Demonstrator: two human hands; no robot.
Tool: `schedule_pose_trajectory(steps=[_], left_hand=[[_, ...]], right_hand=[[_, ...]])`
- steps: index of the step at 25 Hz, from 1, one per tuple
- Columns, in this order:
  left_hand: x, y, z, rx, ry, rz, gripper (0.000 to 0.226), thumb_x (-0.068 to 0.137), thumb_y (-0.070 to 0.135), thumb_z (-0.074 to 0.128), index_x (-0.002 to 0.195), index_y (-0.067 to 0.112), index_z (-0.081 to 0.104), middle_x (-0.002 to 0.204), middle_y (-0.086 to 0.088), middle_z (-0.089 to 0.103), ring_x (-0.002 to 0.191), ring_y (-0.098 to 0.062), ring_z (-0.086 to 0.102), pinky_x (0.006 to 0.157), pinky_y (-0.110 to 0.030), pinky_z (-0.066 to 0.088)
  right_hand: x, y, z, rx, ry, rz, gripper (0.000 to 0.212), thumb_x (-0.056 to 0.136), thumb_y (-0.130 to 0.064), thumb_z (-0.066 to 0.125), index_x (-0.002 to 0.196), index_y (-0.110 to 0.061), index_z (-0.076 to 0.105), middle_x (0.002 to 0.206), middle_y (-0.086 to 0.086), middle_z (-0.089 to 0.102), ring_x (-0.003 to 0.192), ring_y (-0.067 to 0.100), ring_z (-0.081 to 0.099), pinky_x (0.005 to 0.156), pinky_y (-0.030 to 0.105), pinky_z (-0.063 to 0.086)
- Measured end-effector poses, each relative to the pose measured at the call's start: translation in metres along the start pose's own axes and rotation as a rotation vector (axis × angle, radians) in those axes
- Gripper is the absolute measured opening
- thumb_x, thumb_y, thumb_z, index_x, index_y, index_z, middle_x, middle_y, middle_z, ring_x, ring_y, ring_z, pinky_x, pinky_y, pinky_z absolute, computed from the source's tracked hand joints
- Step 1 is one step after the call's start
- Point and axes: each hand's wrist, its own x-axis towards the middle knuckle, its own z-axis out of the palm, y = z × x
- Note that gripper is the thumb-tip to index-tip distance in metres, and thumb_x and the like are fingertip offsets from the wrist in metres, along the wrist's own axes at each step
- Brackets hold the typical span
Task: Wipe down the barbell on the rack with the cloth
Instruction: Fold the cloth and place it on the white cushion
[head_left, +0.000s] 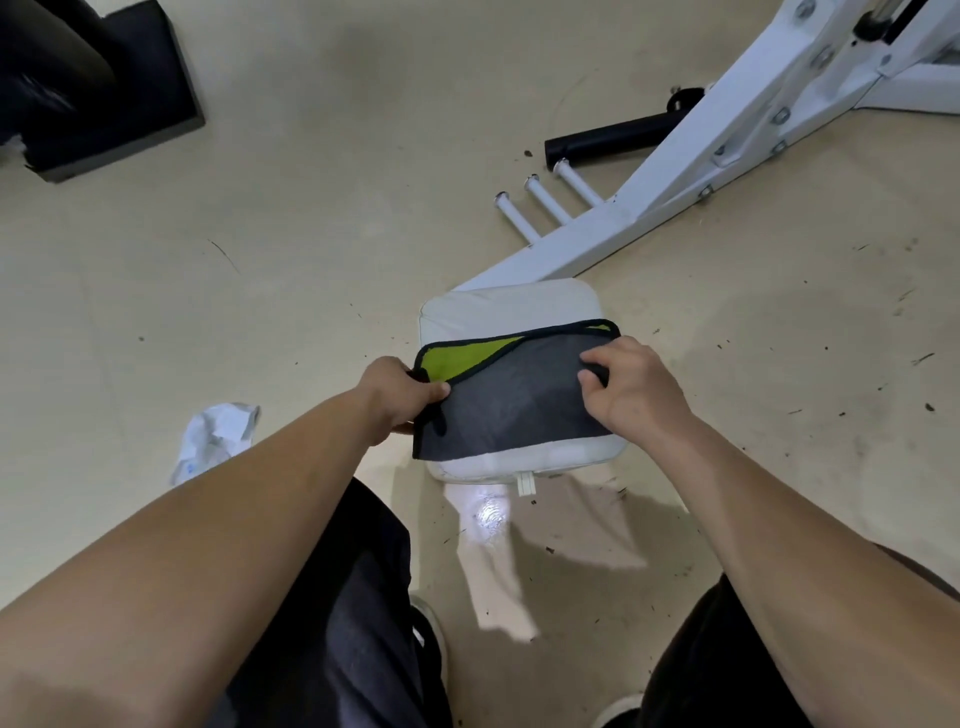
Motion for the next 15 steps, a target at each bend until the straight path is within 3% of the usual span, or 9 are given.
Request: schedule_pose_trajectory(steps=[2,4,8,11,13,15], left_hand=[[-0.010,0.013,-0.006,-0.115,-0.007,0.000,0.019,0.090,0.017,0.073,0.100,0.003,0.064,0.103,-0.016,0.075,0.077,-0.028,0.073,0.065,-0.038,0.064],[-0.025,0.031,-0.013,-0.200,0.023,0.004,0.022,0.087,0.017,0.071,0.104,0.003,0.066,0.097,-0.015,0.073,0.072,-0.028,0.070,0.065,-0.037,0.062],[-0.063,0.077,0.003,-0.266,-0.031,0.136,0.024,0.084,0.017,0.077,0.100,0.007,0.063,0.092,-0.014,0.074,0.067,-0.026,0.071,0.058,-0.034,0.061],[-0.083,0.109,0.055,-0.280,-0.082,0.229,0.023,0.087,0.014,0.077,0.095,0.007,0.057,0.093,-0.018,0.071,0.072,-0.031,0.076,0.060,-0.043,0.065],[-0.086,0.118,0.088,-0.304,-0.172,0.212,0.032,0.089,0.027,0.079,0.097,0.008,0.054,0.097,-0.018,0.069,0.076,-0.032,0.078,0.064,-0.045,0.066],[-0.080,0.113,0.105,-0.188,-0.256,0.177,0.036,0.093,0.039,0.072,0.101,0.010,0.054,0.104,-0.016,0.067,0.081,-0.028,0.077,0.069,-0.042,0.067]], right_hand=[[0.002,-0.001,-0.003,0.080,0.011,0.028,0.030,0.096,-0.025,0.060,0.124,-0.019,0.068,0.126,-0.003,0.059,0.118,0.017,0.052,0.092,0.026,0.043],[0.000,-0.003,-0.006,0.182,-0.035,0.073,0.029,0.096,-0.024,0.059,0.124,-0.020,0.068,0.126,-0.004,0.060,0.115,0.016,0.056,0.095,0.021,0.040],[-0.002,-0.008,-0.014,0.414,-0.017,0.177,0.030,0.096,-0.024,0.057,0.124,-0.022,0.068,0.122,-0.005,0.067,0.112,0.016,0.062,0.104,0.029,0.046],[-0.003,0.000,-0.027,0.442,0.077,0.203,0.020,0.095,-0.024,0.053,0.097,-0.023,0.073,0.091,-0.006,0.069,0.085,0.015,0.061,0.080,0.026,0.049],[-0.003,0.015,-0.034,0.528,0.127,0.250,0.030,0.094,-0.025,0.050,0.072,-0.010,0.062,0.068,-0.001,0.057,0.067,0.018,0.051,0.063,0.030,0.041],[-0.005,0.030,-0.035,0.582,0.060,0.317,0.041,0.094,-0.033,0.050,0.077,0.003,0.057,0.070,0.005,0.052,0.069,0.021,0.049,0.062,0.031,0.037]])
